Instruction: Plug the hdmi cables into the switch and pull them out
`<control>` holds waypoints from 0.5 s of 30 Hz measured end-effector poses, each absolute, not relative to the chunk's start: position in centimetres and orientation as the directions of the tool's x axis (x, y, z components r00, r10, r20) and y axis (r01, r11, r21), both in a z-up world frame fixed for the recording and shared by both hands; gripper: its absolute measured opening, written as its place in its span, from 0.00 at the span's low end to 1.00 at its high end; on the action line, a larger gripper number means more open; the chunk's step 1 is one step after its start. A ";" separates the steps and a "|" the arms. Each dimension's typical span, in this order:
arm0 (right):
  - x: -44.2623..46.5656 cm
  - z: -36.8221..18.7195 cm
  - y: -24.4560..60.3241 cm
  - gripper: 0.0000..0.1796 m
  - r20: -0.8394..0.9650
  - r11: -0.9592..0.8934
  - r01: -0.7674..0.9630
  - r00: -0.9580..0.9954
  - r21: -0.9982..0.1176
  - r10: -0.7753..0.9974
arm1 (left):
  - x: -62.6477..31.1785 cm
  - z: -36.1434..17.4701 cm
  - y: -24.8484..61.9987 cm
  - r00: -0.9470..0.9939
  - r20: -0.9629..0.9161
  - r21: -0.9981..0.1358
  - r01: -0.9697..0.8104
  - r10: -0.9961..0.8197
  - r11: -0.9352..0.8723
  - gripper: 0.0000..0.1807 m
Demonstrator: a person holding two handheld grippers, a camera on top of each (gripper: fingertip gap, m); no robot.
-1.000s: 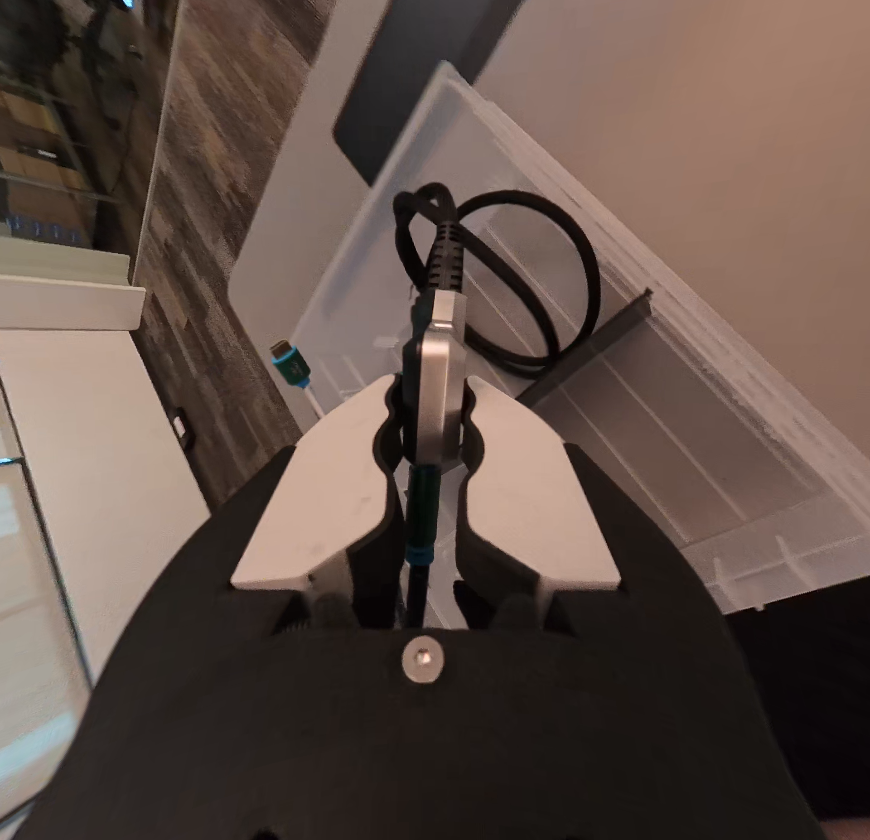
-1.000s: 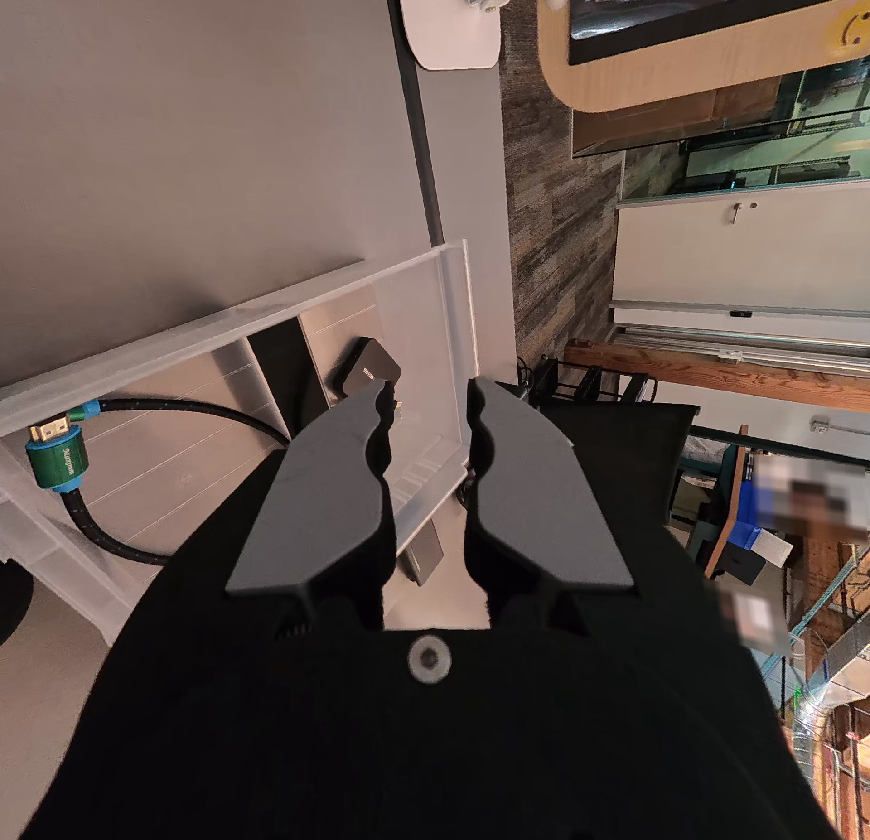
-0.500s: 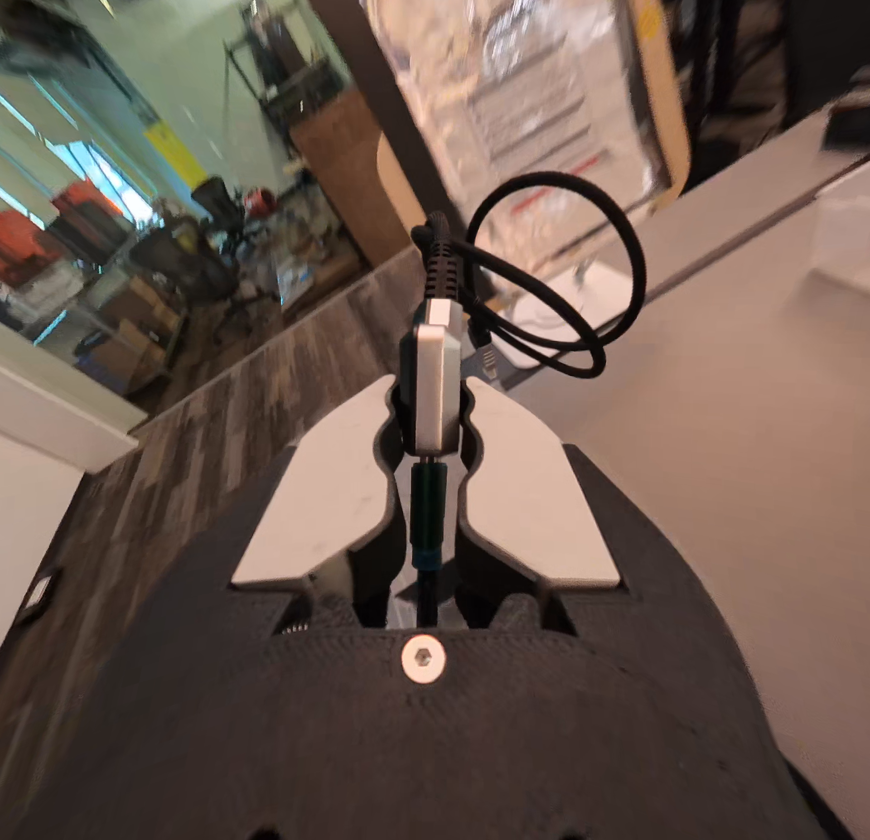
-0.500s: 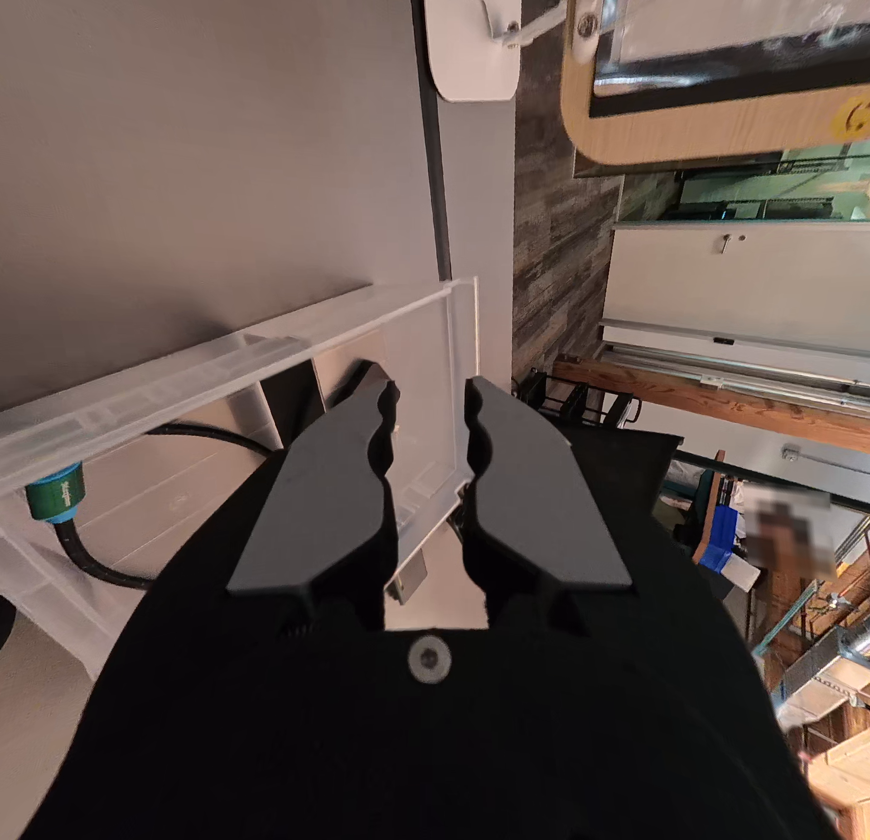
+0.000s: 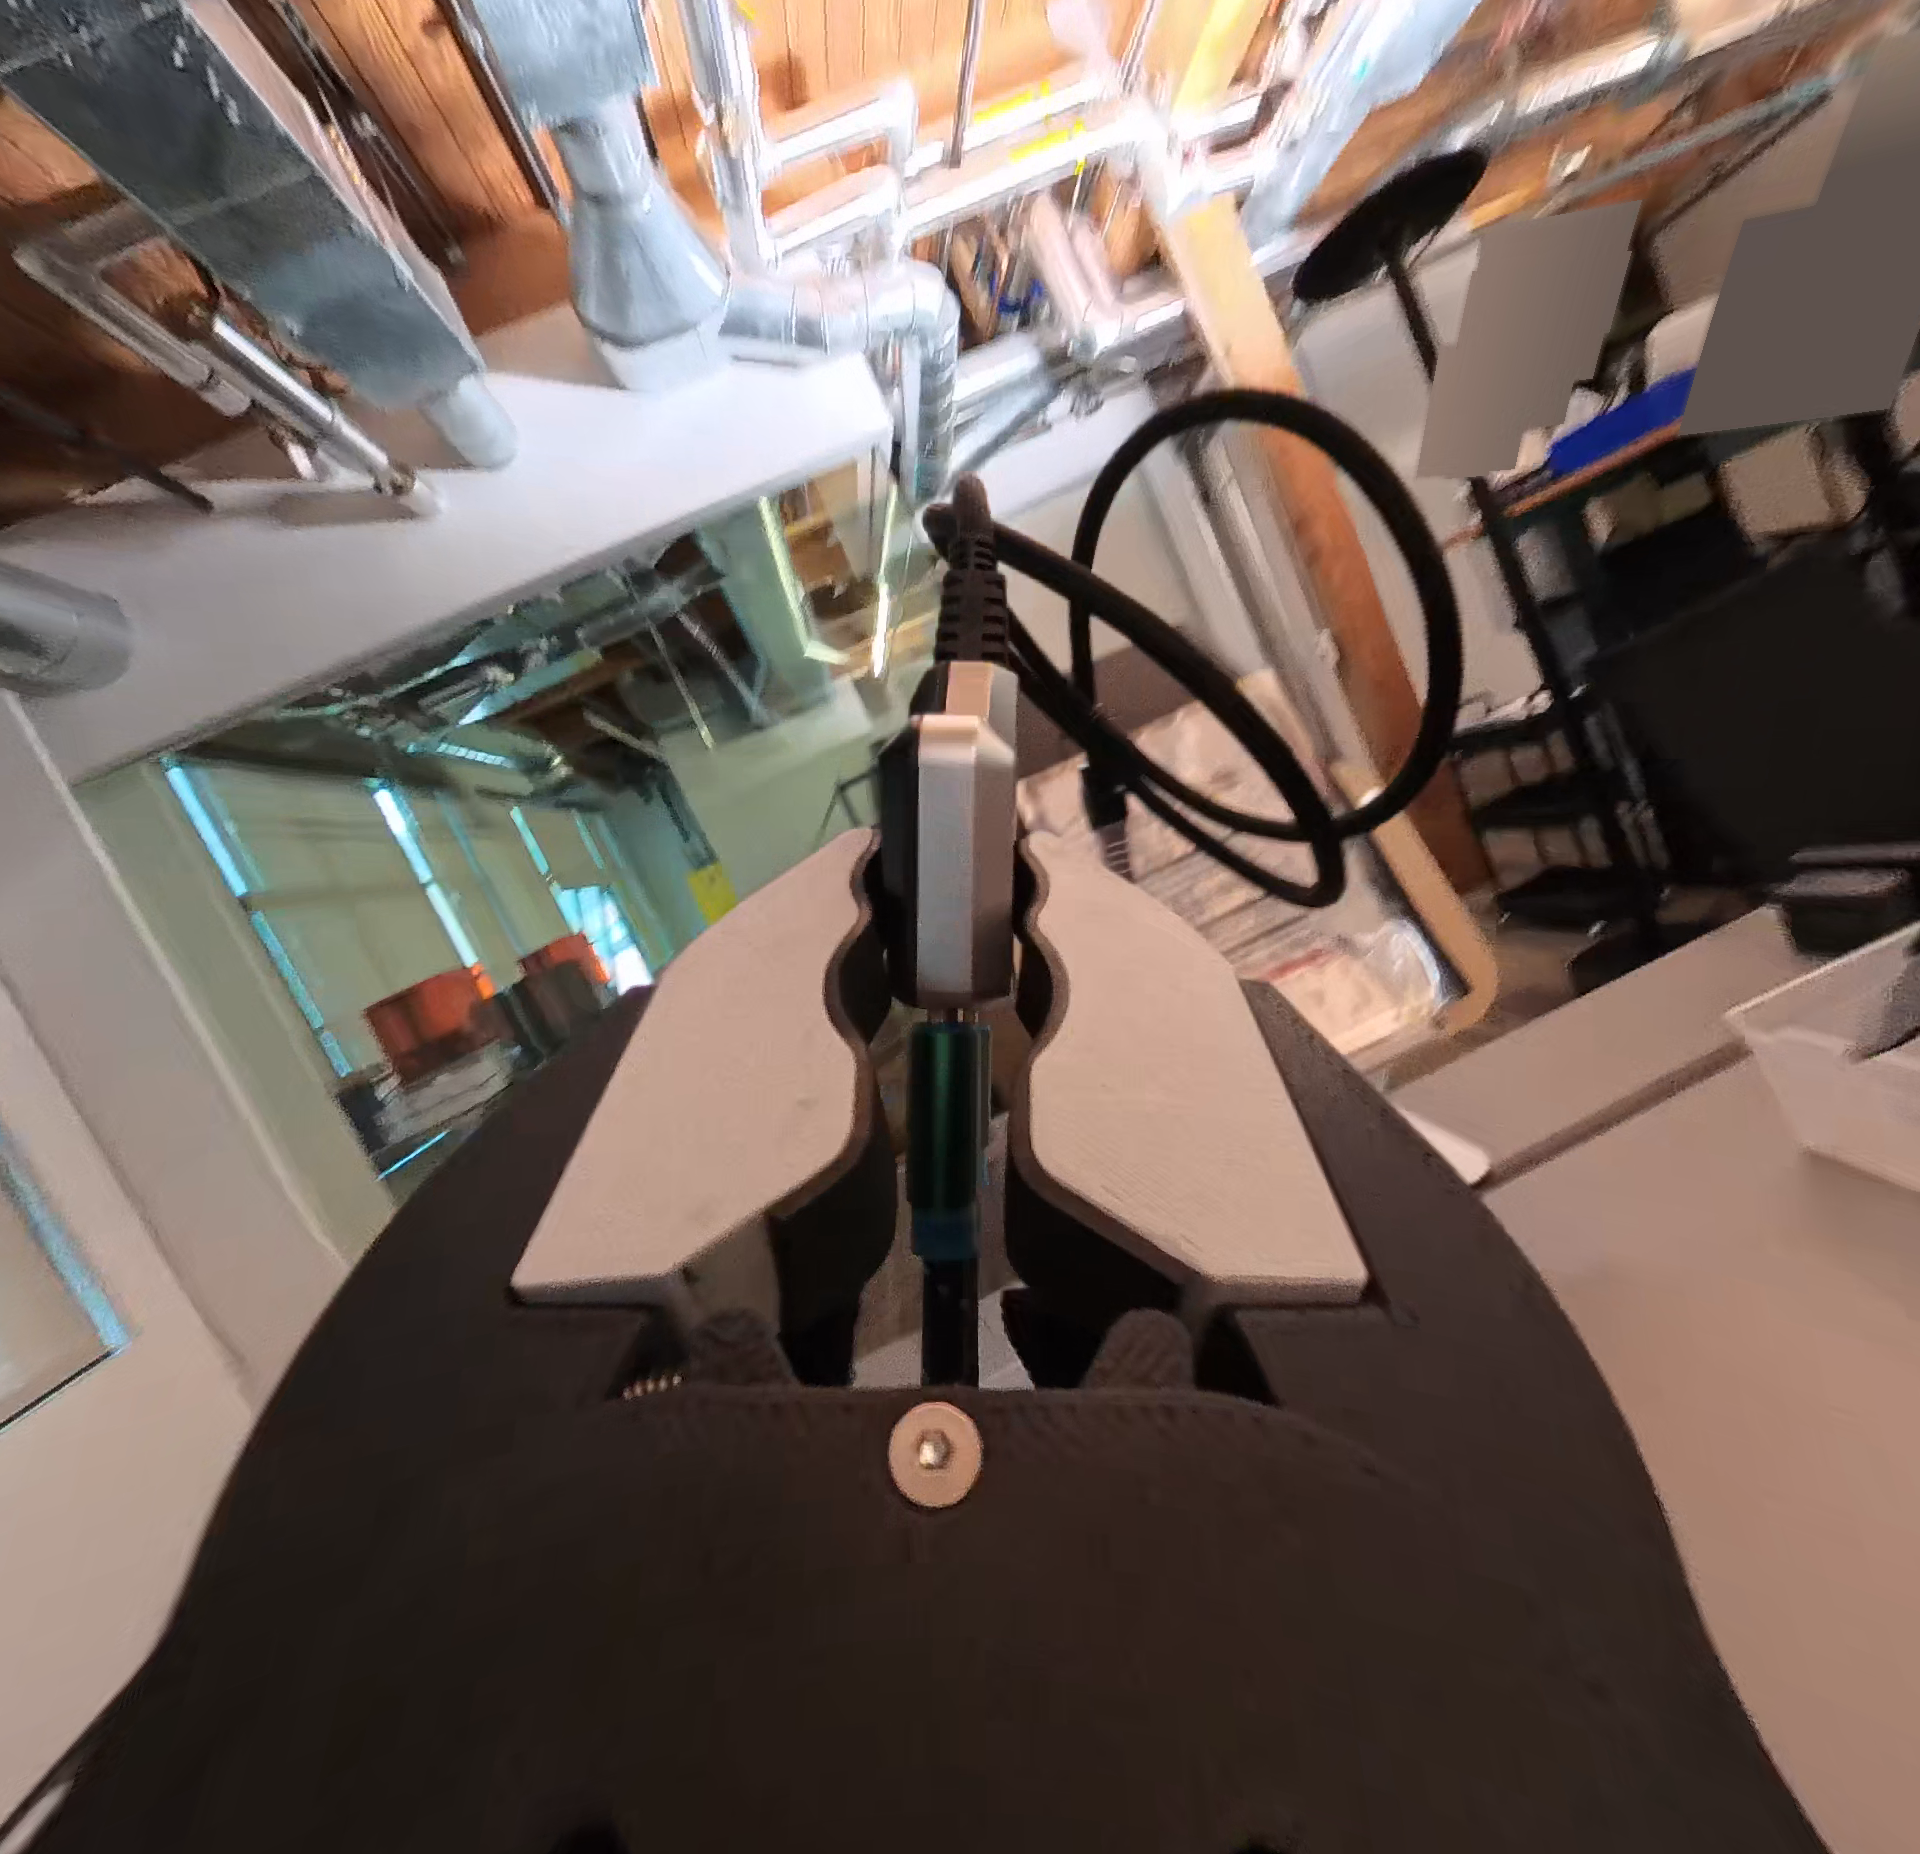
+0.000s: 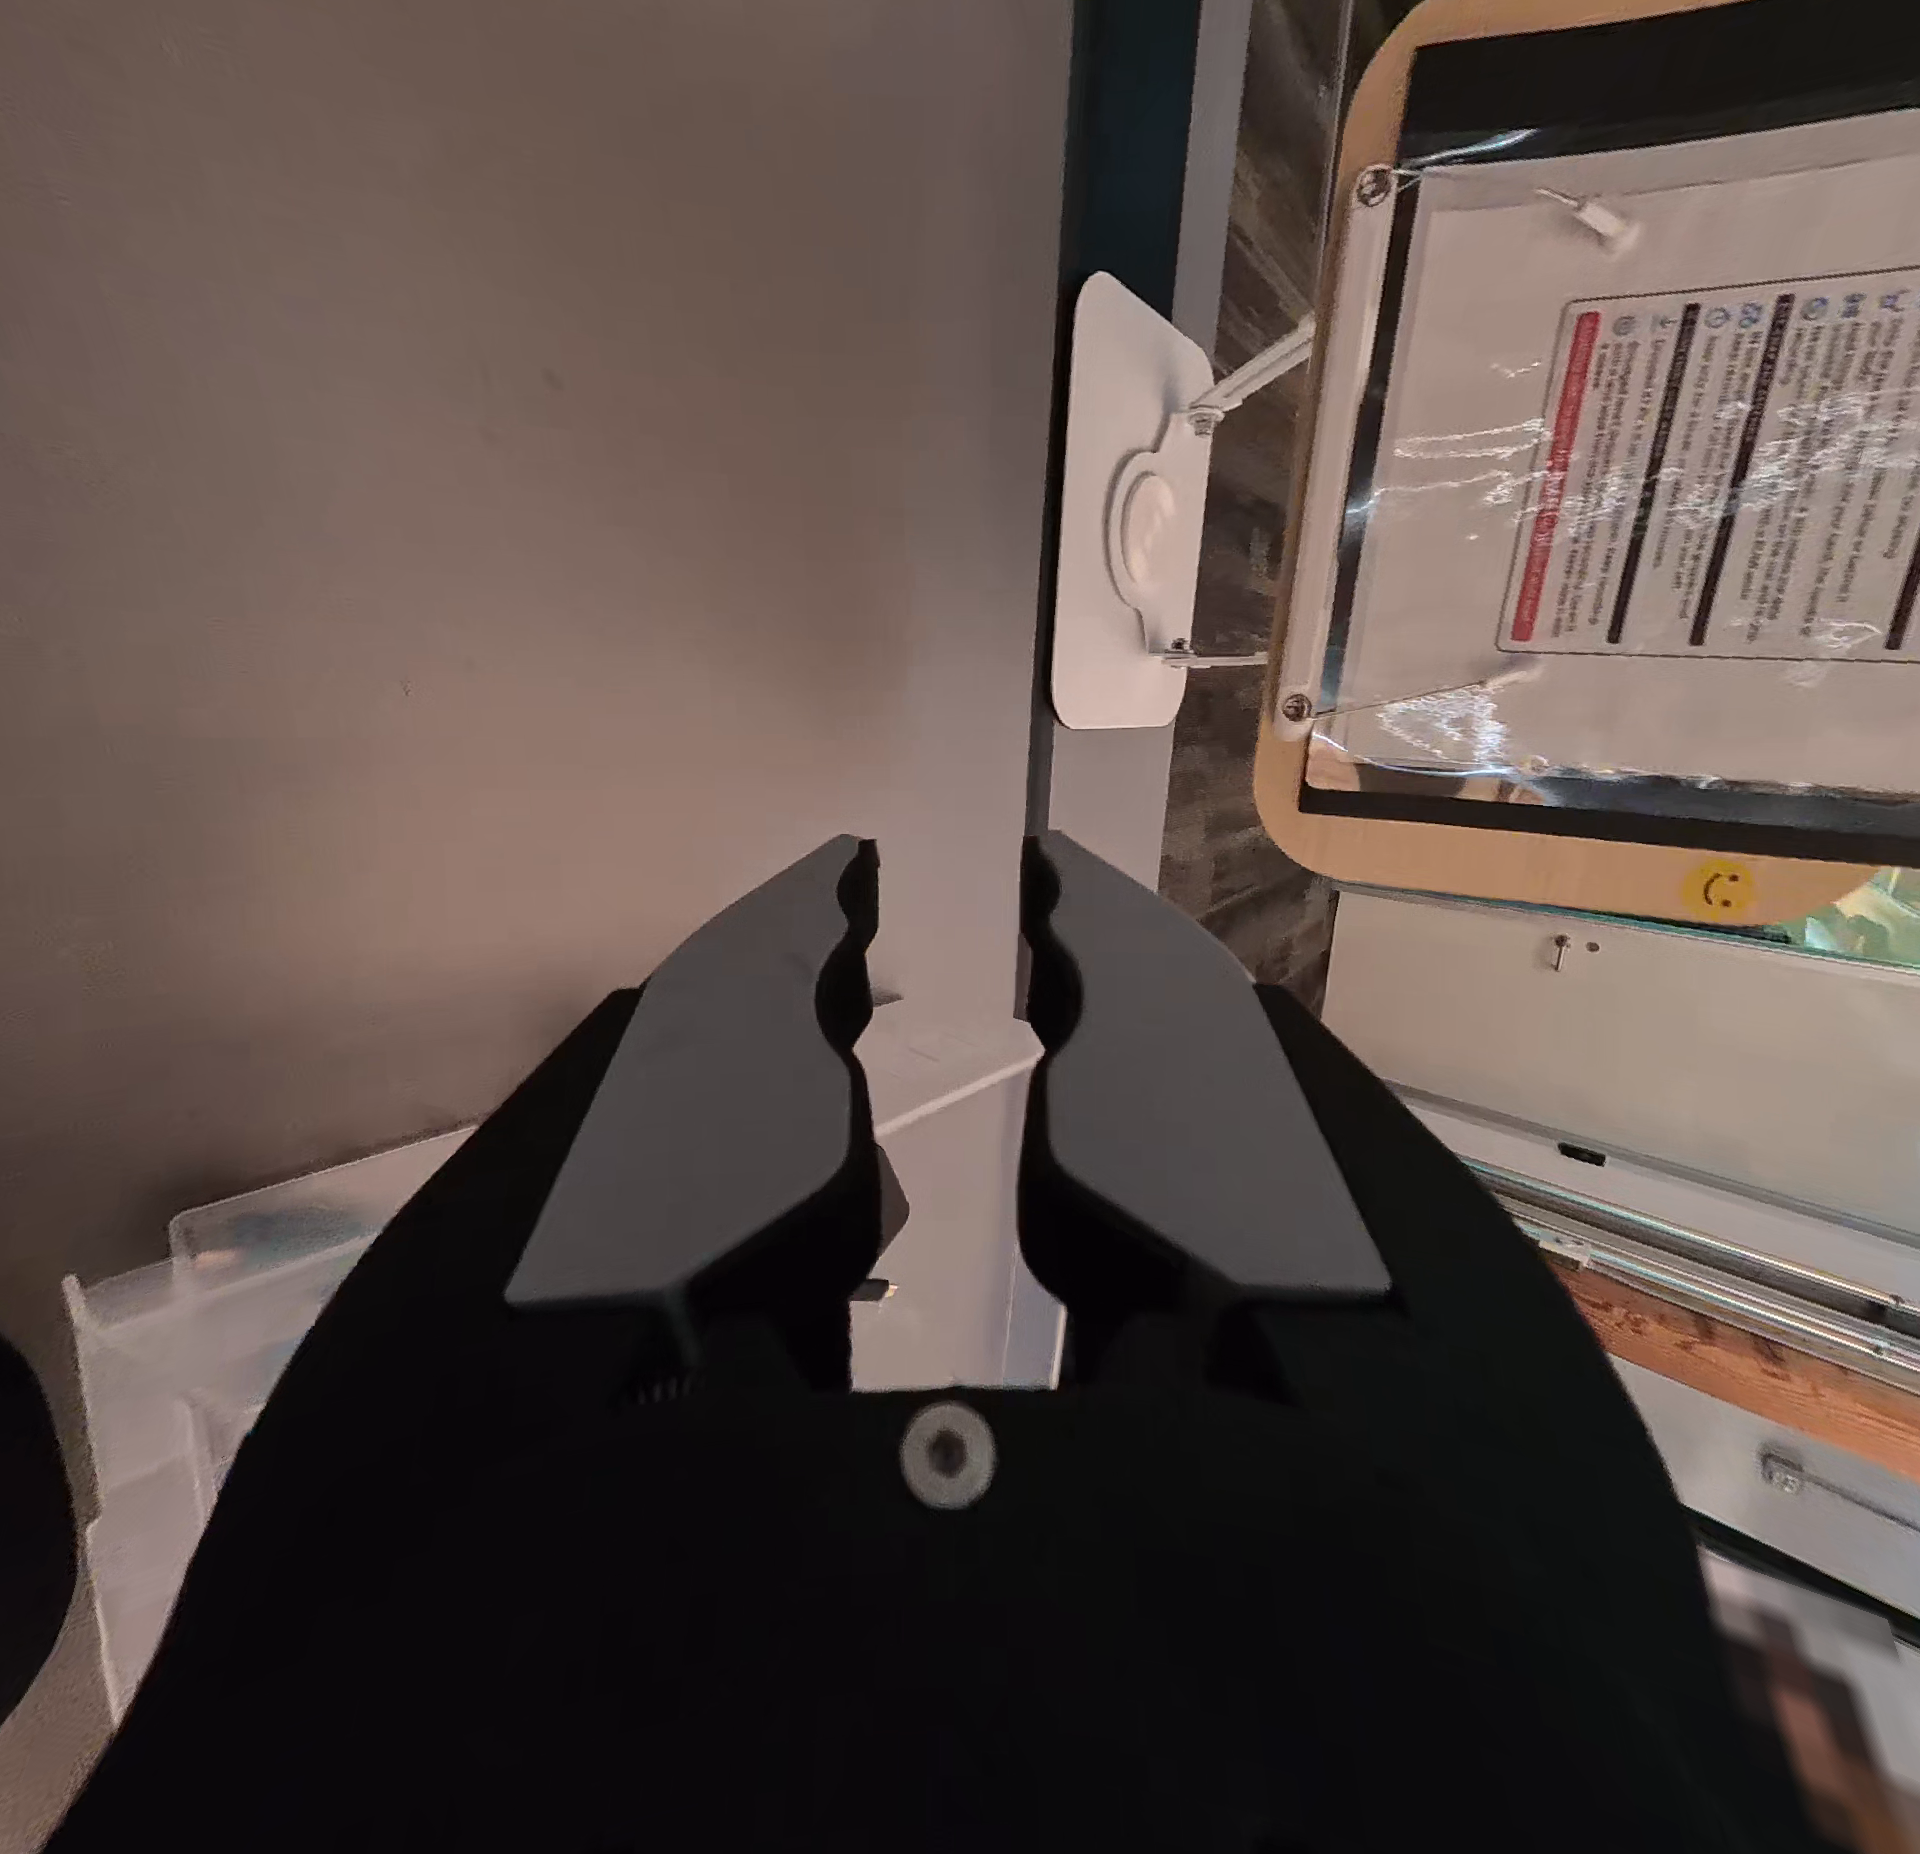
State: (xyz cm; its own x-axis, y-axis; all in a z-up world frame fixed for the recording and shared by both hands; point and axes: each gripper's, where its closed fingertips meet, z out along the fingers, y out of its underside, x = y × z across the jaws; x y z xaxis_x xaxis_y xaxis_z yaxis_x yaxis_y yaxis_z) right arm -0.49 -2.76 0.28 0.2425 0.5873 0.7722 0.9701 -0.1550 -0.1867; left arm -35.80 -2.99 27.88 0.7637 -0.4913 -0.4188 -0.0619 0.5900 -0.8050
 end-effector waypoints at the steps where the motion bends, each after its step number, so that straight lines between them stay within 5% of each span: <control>1: -0.5 0.1 -2.7 0.15 0.769 -0.156 0.970 0.242 -0.186 0.591 | -35.8 28.1 -3.8 0.752 -0.405 -0.801 -0.018 -0.520 0.599 0.10; 8: -1.5 0.3 -2.4 0.15 0.761 -0.108 0.964 0.259 -0.244 0.595 | -34.8 29.1 -6.0 0.514 -0.235 -0.814 0.359 -0.825 0.456 0.11; 11: -2.4 0.8 -2.2 0.15 0.764 -0.063 0.955 0.271 -0.291 0.586 | -33.6 28.9 -5.0 0.313 -0.091 -0.833 0.496 -0.945 0.244 0.11; 15: -5.4 3.4 -2.2 0.14 0.724 0.060 0.865 0.378 -0.499 0.577 | -30.4 27.3 -2.2 -0.037 0.145 -0.833 0.535 -0.989 -0.142 0.11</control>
State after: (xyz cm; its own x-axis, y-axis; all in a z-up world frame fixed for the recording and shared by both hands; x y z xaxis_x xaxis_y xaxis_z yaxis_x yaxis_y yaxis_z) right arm -5.43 -2.22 3.36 0.3777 0.5769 0.7243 0.8646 0.0601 -0.4988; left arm -30.42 -2.17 27.34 -0.0367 -0.9888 0.1445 0.5348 -0.1416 -0.8330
